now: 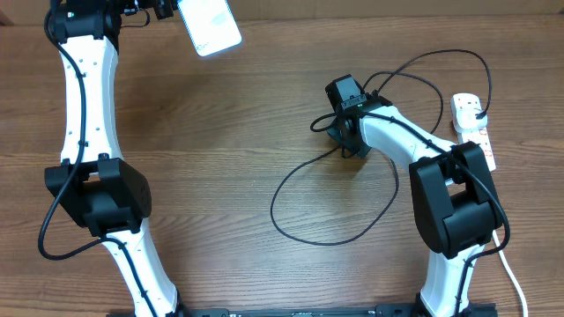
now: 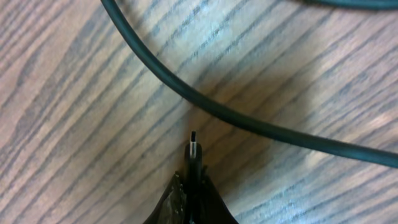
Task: Plug charger to phone and switch on socket
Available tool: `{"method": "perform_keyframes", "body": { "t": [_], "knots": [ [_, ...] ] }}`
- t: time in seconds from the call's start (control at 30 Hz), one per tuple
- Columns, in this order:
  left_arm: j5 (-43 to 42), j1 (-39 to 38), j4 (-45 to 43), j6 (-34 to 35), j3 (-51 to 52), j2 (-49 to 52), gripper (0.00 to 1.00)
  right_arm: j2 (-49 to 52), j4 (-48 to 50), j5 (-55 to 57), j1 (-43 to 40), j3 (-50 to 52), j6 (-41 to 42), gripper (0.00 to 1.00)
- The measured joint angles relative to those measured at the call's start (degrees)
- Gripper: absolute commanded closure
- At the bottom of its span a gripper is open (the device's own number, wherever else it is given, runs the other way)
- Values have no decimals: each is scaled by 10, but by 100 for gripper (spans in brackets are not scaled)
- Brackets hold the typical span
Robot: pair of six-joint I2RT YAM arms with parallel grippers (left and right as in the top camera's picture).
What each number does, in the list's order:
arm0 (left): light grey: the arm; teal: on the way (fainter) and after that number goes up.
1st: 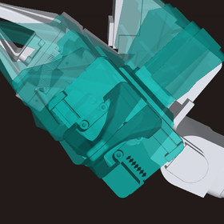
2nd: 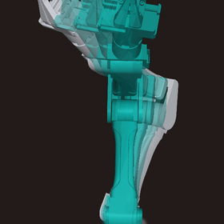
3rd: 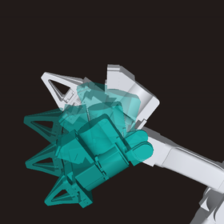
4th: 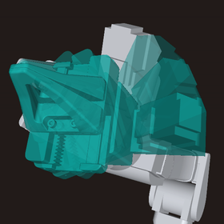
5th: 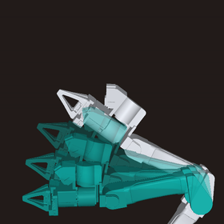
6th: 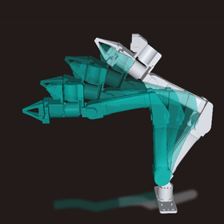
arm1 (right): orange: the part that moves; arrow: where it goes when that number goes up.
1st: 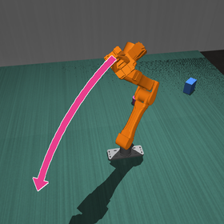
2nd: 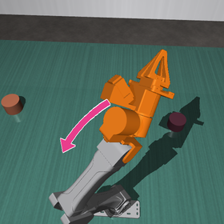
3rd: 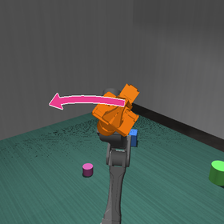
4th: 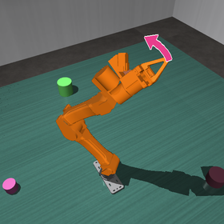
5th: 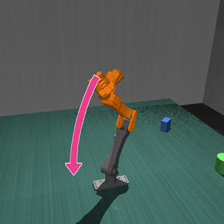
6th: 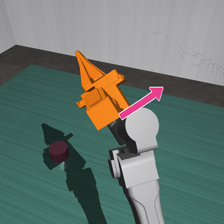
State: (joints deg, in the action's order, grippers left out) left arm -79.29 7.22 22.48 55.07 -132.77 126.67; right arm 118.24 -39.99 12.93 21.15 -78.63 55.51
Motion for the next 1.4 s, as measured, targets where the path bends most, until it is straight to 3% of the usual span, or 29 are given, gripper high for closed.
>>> {"method": "perform_keyframes", "body": {
  "t": [0.57, 0.83, 0.93, 1.1, 1.4],
  "knots": [
    [3, 0, 1, 0, 0, 0, 96, 5, 37, 107, 0, 14, 0, 96],
    [4, 0, 2, 0, 0, 0, 96, 4, 43, 66, -4, 14, -47, 96],
    [5, 0, 2, 0, 0, 0, 96, 0, 45, -16, -9, 10, -93, 96],
    [5, 0, 2, 0, 0, 0, 96, 0, 66, -245, -8, 12, -177, 96],
    [6, 0, 2, 0, 0, 0, 96, 24, 179, -647, -3, 25, -332, 96]
  ]
}}
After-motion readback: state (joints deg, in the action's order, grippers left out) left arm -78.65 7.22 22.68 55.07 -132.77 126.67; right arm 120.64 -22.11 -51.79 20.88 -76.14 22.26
